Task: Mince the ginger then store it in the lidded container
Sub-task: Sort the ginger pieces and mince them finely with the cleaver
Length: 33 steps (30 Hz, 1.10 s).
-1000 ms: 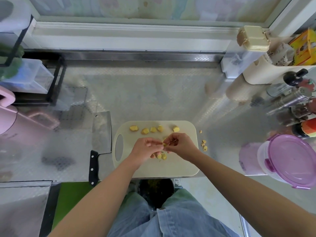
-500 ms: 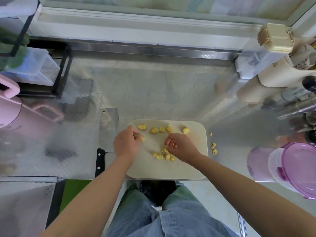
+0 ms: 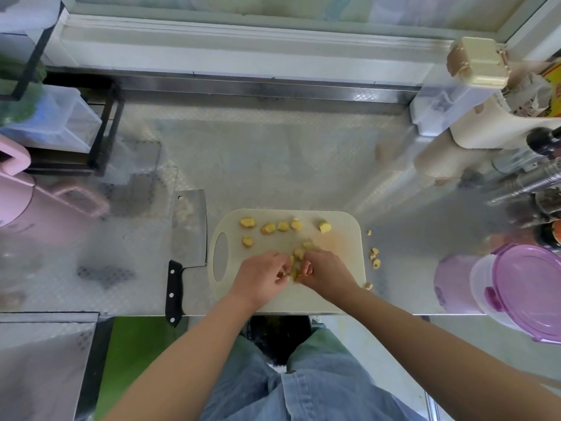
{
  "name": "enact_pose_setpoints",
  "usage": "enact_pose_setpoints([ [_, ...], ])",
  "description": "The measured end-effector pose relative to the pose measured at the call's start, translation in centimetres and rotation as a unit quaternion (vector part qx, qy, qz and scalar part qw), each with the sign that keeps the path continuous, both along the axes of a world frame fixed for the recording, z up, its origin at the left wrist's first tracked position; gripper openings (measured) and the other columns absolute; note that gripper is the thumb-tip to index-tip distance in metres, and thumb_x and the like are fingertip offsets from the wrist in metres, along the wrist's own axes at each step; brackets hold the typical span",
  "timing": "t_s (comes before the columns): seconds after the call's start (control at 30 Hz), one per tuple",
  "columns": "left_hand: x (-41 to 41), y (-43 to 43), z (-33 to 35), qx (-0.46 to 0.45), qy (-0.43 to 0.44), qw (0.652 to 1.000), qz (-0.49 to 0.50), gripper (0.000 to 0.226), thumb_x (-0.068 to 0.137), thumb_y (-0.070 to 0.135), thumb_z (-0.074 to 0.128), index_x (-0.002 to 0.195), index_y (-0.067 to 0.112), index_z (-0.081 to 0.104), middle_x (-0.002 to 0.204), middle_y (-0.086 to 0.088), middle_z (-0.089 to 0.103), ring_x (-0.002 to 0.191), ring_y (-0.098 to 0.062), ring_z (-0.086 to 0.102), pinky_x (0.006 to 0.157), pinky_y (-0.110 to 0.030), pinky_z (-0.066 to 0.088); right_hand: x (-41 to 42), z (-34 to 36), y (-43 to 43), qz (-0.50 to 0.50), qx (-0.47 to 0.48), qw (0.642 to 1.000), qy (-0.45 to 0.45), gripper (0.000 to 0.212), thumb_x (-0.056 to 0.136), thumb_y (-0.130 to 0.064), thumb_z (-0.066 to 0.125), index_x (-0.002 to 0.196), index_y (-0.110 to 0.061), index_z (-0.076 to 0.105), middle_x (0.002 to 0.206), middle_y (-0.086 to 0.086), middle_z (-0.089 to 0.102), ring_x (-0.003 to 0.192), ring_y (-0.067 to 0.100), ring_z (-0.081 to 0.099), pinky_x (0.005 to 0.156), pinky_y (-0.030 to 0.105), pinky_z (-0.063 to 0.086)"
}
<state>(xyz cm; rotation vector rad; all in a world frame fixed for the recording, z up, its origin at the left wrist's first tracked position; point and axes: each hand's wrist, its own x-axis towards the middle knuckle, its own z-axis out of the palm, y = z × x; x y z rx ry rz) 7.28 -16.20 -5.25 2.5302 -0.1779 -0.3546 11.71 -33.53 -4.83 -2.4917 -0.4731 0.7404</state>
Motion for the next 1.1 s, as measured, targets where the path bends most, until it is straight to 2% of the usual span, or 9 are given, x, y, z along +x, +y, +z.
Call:
enact_pose_setpoints([
  [0.13, 0.0, -0.9, 0.0, 0.032, 0.006, 0.999, 0.011, 0.012, 0.085, 0.027, 0.065, 0.095, 0.022, 0.064, 0.091, 0.004, 0.061, 0.081, -0.017, 0.061, 0.066, -0.029, 0.046, -0.1, 0.1, -1.1, -0.082, 0.069, 0.993, 0.05, 0.022, 0.071, -0.007, 0.078, 0.073, -0.017, 0.06, 0.07, -0.002, 0.062, 0.064, 0.011, 0.054, 0.063, 0.024, 0.046],
  [0.27, 0.0, -1.5, -0.1, 0.049, 0.015, 0.998, 0.043, 0.011, 0.086, 0.028, 0.064, 0.097, 0.024, 0.065, 0.095, 0.006, 0.06, 0.085, -0.016, 0.06, 0.067, -0.027, 0.043, 0.1, 0.6, -1.3, -0.079, 0.112, 0.989, 0.063, 0.024, 0.07, -0.001, 0.079, 0.077, -0.014, 0.061, 0.067, -0.006, 0.058, 0.059, 0.002, 0.052, 0.06, 0.012, 0.044],
  [0.43, -0.2, -1.6, 0.1, 0.055, 0.018, 0.996, 0.074, 0.01, 0.086, 0.026, 0.063, 0.096, 0.024, 0.065, 0.096, 0.006, 0.061, 0.087, -0.016, 0.06, 0.069, -0.029, 0.046, -0.1, 0.4, 0.3, -0.04, 0.106, 0.992, 0.049, 0.023, 0.072, -0.002, 0.076, 0.082, -0.015, 0.06, 0.071, -0.002, 0.06, 0.064, 0.013, 0.057, 0.066, 0.025, 0.05],
  [0.53, -0.4, -1.5, 0.1, 0.053, 0.024, 0.995, 0.085, 0.011, 0.087, 0.026, 0.063, 0.096, 0.024, 0.068, 0.095, 0.005, 0.06, 0.089, -0.016, 0.059, 0.068, -0.027, 0.042, -0.3, 0.3, 0.9, -0.034, 0.086, 0.995, 0.03, 0.019, 0.074, -0.004, 0.074, 0.088, -0.011, 0.062, 0.074, -0.001, 0.061, 0.068, 0.015, 0.058, 0.069, 0.027, 0.05],
  [0.63, -0.3, -1.4, 0.2, 0.042, 0.03, 0.994, 0.095, 0.011, 0.087, 0.026, 0.064, 0.095, 0.025, 0.071, 0.093, 0.004, 0.058, 0.088, -0.016, 0.058, 0.066, -0.024, 0.037, -0.5, 0.1, 1.2, -0.035, 0.051, 0.998, 0.013, 0.016, 0.078, -0.012, 0.072, 0.09, -0.015, 0.063, 0.077, -0.003, 0.062, 0.074, 0.017, 0.061, 0.072, 0.033, 0.052],
  [0.77, -0.1, -1.2, 0.5, 0.026, 0.044, 0.994, 0.098, 0.011, 0.086, 0.025, 0.065, 0.092, 0.027, 0.073, 0.088, 0.003, 0.056, 0.085, -0.018, 0.057, 0.064, -0.025, 0.035, -1.0, -0.1, 1.4, -0.041, 0.006, 0.999, -0.016, 0.021, 0.081, -0.022, 0.071, 0.097, -0.014, 0.062, 0.092, 0.002, 0.066, 0.087, 0.021, 0.06, 0.074, 0.033, 0.047],
  [0.87, 0.0, -1.0, 0.5, 0.015, 0.058, 0.993, 0.099, 0.012, 0.086, 0.025, 0.065, 0.093, 0.028, 0.074, 0.087, 0.004, 0.054, 0.085, -0.017, 0.056, 0.065, -0.024, 0.034, -1.3, -0.4, 1.3, -0.059, -0.013, 0.998, -0.018, 0.028, 0.081, -0.029, 0.071, 0.101, -0.013, 0.06, 0.1, 0.005, 0.063, 0.09, 0.025, 0.059, 0.079, 0.039, 0.048],
  [1.0, 0.1, -1.0, 0.3, 0.006, 0.064, 0.993, 0.103, 0.009, 0.083, 0.025, 0.068, 0.092, 0.024, 0.072, 0.09, 0.003, 0.058, 0.084, -0.017, 0.058, 0.069, -0.027, 0.042, -1.3, -0.6, 1.4, -0.037, 0.002, 0.999, -0.019, 0.022, 0.082, -0.029, 0.071, 0.095, -0.015, 0.061, 0.104, 0.004, 0.059, 0.09, 0.024, 0.059, 0.079, 0.039, 0.049],
  [1.1, 0.1, -0.9, 0.2, -0.005, 0.057, 0.993, 0.108, 0.01, 0.081, 0.023, 0.07, 0.089, 0.021, 0.066, 0.089, 0.004, 0.061, 0.083, -0.018, 0.058, 0.071, -0.029, 0.045, -1.3, -0.5, 1.2, -0.02, 0.026, 0.999, -0.011, 0.016, 0.08, -0.023, 0.071, 0.087, -0.016, 0.059, 0.093, -0.001, 0.057, 0.08, 0.019, 0.056, 0.073, 0.035, 0.047],
])
